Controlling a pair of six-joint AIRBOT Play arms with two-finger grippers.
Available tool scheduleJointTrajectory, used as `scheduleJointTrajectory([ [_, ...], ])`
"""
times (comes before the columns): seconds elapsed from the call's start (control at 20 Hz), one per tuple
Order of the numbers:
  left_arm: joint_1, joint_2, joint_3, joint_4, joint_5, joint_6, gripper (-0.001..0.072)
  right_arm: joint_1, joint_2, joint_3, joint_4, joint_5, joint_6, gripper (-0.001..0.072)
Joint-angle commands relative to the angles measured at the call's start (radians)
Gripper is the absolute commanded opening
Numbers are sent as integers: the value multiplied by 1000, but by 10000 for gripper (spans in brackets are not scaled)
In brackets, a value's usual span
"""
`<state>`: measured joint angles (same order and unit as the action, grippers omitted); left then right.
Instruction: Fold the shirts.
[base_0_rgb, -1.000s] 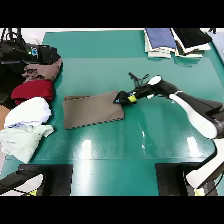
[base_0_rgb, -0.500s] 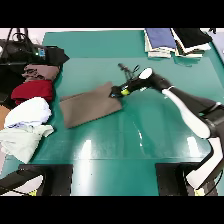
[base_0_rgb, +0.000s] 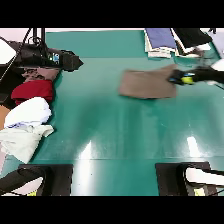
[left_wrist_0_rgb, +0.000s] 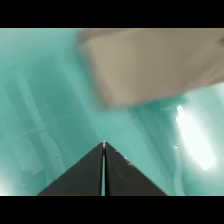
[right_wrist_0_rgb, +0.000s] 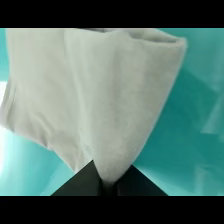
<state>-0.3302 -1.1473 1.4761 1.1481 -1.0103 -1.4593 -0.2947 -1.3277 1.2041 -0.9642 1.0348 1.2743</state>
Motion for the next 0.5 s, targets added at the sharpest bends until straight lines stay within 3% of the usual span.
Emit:
scheduleJointTrajectory([
  [0.0,-7,0,0,2,11,-10,24,-341,164,-119,-88,-19,5,12],
  [0.2,-7,0,0,1,34,-33,24,-655,237,-229,-85,-49,3,12],
  [0.45,-7,0,0,0,27,-33,24,-701,264,-357,-142,-64,27,12],
])
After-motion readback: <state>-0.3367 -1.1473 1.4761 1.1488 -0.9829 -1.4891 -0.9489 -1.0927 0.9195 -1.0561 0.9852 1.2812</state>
